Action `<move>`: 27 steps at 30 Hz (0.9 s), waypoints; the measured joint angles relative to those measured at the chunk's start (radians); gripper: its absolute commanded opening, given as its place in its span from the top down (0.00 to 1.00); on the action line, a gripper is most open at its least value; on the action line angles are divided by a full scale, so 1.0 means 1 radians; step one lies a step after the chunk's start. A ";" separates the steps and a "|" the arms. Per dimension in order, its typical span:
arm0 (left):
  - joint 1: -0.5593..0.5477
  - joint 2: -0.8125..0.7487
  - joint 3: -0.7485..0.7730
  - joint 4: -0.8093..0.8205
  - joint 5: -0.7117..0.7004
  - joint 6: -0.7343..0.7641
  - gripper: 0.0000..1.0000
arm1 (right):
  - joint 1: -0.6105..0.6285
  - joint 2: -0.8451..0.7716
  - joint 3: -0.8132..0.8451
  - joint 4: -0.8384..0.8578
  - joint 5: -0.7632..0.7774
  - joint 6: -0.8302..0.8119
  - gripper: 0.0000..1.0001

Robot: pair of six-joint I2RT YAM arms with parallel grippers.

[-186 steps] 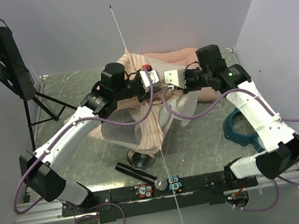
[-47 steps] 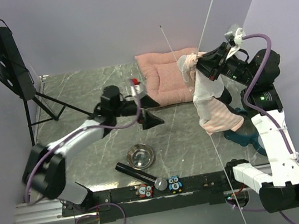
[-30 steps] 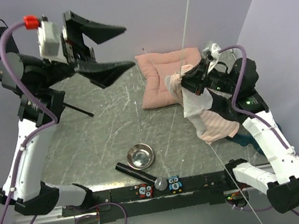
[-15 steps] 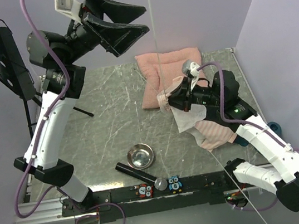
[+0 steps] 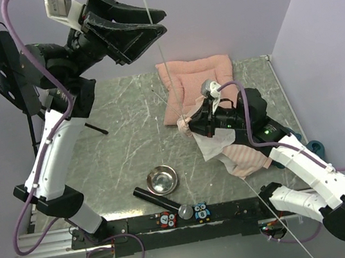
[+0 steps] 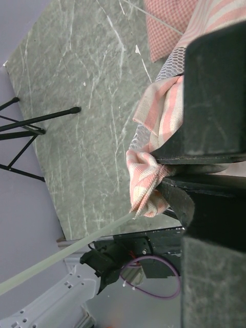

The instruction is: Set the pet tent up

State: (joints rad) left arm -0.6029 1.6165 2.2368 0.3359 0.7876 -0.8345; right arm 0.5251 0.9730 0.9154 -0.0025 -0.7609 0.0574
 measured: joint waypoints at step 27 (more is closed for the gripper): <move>0.072 -0.259 -0.483 -0.010 0.138 -0.047 0.99 | 0.103 0.075 -0.027 -0.107 0.001 -0.084 1.00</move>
State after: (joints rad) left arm -0.5312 1.3571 1.7535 0.3260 0.9253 -0.8818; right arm 0.6277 1.0481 0.8879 -0.1097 -0.7597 -0.0261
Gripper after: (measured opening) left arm 0.024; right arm 0.122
